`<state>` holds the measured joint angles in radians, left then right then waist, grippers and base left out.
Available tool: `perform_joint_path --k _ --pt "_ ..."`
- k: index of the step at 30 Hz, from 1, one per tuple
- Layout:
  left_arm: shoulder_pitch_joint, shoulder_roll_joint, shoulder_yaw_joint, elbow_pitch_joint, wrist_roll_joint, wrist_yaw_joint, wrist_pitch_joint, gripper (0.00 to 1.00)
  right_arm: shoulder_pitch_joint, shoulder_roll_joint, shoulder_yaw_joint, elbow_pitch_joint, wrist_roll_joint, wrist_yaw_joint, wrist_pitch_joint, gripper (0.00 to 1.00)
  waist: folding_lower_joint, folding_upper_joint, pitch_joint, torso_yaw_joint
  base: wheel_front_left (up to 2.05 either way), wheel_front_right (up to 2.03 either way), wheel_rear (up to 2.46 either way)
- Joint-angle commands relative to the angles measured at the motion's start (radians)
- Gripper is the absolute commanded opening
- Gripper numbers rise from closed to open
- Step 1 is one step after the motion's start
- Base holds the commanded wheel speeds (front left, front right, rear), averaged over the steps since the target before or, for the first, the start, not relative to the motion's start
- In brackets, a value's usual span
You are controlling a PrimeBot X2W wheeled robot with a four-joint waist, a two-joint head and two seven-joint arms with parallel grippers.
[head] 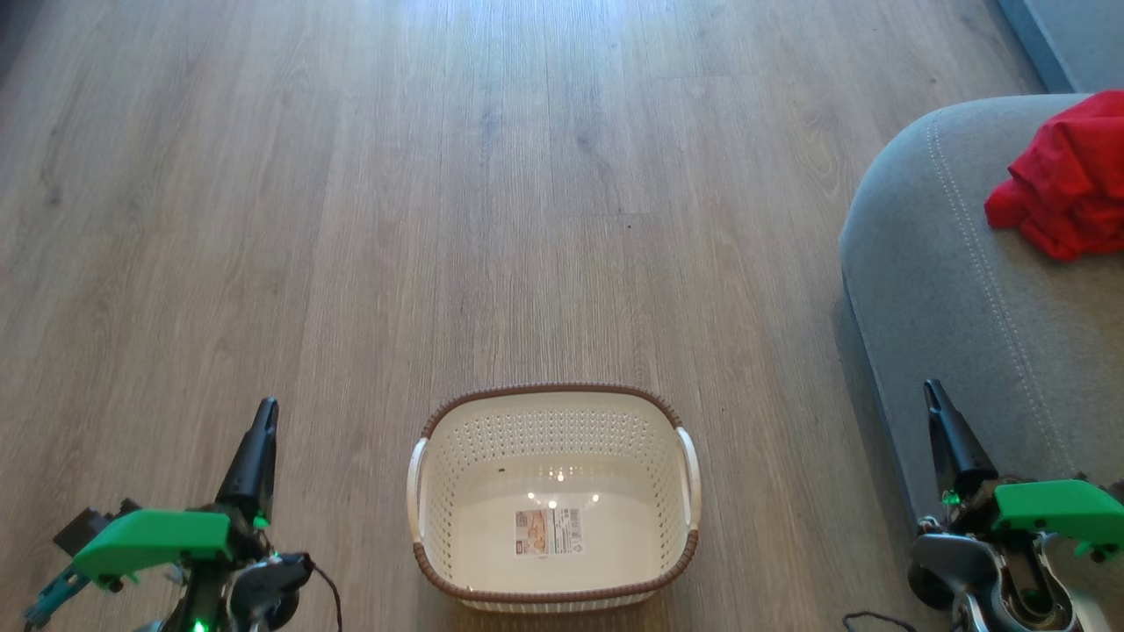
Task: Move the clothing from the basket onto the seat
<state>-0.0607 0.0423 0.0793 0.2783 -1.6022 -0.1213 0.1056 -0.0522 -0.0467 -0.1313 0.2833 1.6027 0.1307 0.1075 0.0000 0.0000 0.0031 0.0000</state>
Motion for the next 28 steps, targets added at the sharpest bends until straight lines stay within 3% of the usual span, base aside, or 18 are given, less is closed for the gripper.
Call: perform_joint_path --k 1,28 --pt "-0.047 0.008 0.034 -0.033 -0.007 -0.009 0.008 0.0 -0.056 -0.004 0.018 -0.039 0.006 0.0 0.006 0.0 0.0 0.0 0.0 0.0 0.0 0.0 0.0" --pt "-0.047 0.008 0.034 -0.033 -0.007 -0.009 0.008 0.0 -0.056 -0.004 0.018 -0.039 0.006 0.0 0.006 0.0 0.0 0.0 0.0 0.0 0.0 0.0 0.0"
